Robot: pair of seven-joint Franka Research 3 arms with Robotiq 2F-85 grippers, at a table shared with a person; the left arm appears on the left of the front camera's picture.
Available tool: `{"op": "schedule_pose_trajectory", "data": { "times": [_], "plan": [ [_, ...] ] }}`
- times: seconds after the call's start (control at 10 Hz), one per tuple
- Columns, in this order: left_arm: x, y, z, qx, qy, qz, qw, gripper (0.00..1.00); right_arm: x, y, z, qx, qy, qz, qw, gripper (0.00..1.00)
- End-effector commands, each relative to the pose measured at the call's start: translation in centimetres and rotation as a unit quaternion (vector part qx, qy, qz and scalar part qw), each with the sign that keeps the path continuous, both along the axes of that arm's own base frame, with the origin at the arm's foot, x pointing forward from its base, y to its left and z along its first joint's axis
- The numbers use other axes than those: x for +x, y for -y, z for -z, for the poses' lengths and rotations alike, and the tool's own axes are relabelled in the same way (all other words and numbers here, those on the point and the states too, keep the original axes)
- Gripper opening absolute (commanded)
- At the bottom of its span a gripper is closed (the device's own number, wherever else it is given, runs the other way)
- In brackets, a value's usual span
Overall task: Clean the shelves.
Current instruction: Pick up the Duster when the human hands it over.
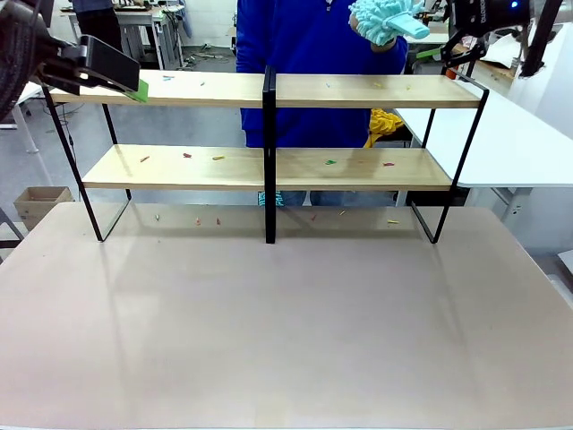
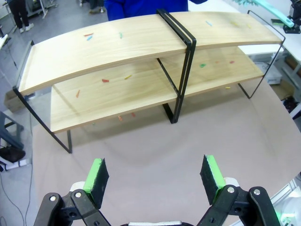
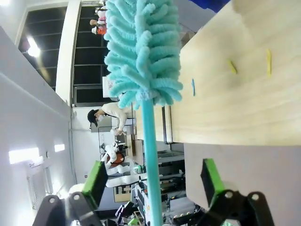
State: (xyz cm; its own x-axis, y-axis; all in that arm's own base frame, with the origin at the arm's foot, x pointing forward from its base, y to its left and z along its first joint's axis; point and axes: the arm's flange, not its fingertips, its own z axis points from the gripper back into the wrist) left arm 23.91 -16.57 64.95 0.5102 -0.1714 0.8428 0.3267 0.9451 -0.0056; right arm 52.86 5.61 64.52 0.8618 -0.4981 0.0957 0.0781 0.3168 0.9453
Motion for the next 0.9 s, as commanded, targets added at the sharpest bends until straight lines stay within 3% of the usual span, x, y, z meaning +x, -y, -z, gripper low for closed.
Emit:
{"op": "schedule_pose_trajectory", "data": {
  "times": [0.0,0.1,0.2,0.3,0.4,0.5,0.8],
  "plan": [
    [-0.12,-0.04,-0.06,-0.002,0.002,-0.001,1.0,1.0,-0.38,-0.43,0.51,0.003,0.024,0.005,1.0,1.0],
    [-0.12,-0.04,-0.06,-0.002,0.002,-0.001,1.0,1.0,-0.33,-0.53,0.6,0.002,0.03,0.015,0.999,0.85],
    [-0.12,-0.04,-0.06,-0.002,0.002,-0.001,1.0,1.0,-0.33,-0.67,0.69,-0.002,0.031,0.013,0.999,0.43],
    [-0.12,-0.04,-0.06,-0.002,0.002,-0.001,1.0,1.0,-0.29,-0.87,0.82,-0.004,0.03,0.01,0.999,0.28],
    [-0.12,-0.04,-0.06,-0.002,0.002,-0.001,1.0,1.0,-0.2,-1.01,0.94,-0.004,0.031,0.01,0.999,0.38],
    [-0.12,-0.04,-0.06,-0.002,0.002,-0.001,1.0,1.0,-0.17,-1.08,0.95,-0.003,0.034,0.009,0.999,0.0],
    [-0.12,-0.04,-0.06,-0.002,0.002,-0.001,1.0,1.0,-0.2,-1.07,1.02,-0.006,0.034,0.008,0.999,0.0]
  ]
}}
